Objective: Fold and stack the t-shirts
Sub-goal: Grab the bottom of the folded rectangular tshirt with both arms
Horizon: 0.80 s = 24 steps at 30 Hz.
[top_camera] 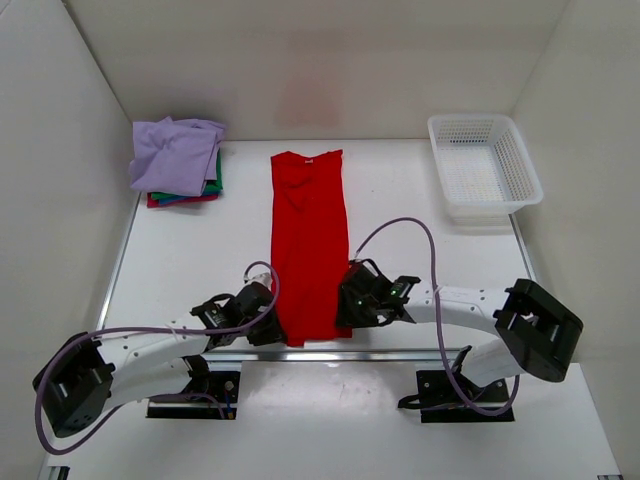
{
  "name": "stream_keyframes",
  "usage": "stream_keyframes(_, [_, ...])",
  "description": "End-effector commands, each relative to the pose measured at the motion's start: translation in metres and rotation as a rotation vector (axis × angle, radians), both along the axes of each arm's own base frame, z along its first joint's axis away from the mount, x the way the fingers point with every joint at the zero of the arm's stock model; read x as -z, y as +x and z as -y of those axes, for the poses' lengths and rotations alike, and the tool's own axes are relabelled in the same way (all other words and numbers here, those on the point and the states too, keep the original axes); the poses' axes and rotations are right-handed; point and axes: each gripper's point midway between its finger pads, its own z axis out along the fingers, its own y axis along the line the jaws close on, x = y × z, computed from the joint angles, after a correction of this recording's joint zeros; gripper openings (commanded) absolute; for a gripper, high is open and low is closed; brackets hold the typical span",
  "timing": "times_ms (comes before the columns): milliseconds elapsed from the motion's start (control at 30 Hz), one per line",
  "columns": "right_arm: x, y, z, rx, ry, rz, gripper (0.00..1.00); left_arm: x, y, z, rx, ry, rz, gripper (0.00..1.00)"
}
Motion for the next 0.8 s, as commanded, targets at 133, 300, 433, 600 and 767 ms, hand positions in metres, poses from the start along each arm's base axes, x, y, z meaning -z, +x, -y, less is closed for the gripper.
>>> stream_keyframes(133, [0.031, -0.033, 0.026, -0.052, -0.178, -0.095, 0.31, 0.010, -0.006, -0.022, 0.016, 0.117, -0.019, 0.45])
stream_keyframes(300, [0.033, -0.037, 0.027, -0.062, -0.207, -0.101, 0.37, 0.006, -0.004, -0.029, -0.005, 0.122, -0.002, 0.48])
stream_keyframes(433, [0.029, -0.034, 0.025, -0.066, -0.205, -0.081, 0.33, 0.003, 0.002, -0.032, -0.028, 0.122, 0.024, 0.48])
stream_keyframes(600, [0.031, -0.033, 0.025, -0.070, -0.216, -0.082, 0.30, 0.003, 0.011, -0.029, -0.033, 0.133, 0.045, 0.46])
stream_keyframes(767, [0.031, -0.034, 0.026, -0.075, -0.202, -0.078, 0.18, 0.002, 0.021, -0.020, -0.040, 0.132, 0.060, 0.39])
